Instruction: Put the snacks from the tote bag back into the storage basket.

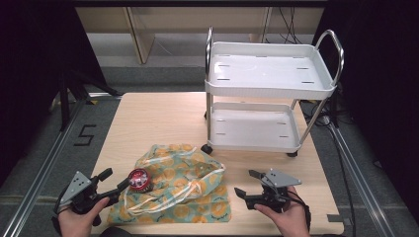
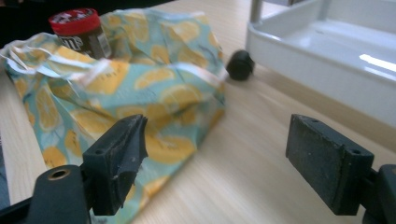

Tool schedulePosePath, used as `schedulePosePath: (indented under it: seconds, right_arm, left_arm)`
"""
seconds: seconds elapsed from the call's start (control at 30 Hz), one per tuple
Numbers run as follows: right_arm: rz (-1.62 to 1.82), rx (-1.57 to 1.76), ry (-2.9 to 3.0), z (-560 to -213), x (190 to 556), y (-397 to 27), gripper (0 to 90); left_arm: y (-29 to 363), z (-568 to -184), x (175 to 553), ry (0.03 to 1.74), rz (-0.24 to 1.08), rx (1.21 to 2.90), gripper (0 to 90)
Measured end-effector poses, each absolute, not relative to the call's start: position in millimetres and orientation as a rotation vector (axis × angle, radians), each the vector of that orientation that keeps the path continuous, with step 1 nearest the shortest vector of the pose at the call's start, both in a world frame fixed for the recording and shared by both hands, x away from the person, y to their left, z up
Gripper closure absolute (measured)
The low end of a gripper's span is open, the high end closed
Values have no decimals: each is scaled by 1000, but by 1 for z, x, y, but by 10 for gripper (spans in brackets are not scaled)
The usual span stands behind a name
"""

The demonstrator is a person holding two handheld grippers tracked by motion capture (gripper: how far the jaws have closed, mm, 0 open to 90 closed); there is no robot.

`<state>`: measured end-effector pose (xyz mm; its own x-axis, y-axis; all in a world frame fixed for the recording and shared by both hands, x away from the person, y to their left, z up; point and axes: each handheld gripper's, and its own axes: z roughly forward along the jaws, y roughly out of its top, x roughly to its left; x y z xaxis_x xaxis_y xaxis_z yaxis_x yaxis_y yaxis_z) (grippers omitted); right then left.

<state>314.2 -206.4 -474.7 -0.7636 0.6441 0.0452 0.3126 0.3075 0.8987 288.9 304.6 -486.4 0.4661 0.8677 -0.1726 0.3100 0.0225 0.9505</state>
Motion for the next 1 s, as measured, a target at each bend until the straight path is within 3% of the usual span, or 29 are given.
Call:
schedulePosePath:
  seconds: [0.47, 1.0]
  right_arm:
    - [1469, 728, 2300, -457, 332, -159, 207]
    - [1483, 645, 2349, -450, 347, -118, 207]
  left_arm:
    - [301, -488, 290, 1128, 696, 1501, 250]
    - [302, -492, 292, 1185, 725, 1512, 251]
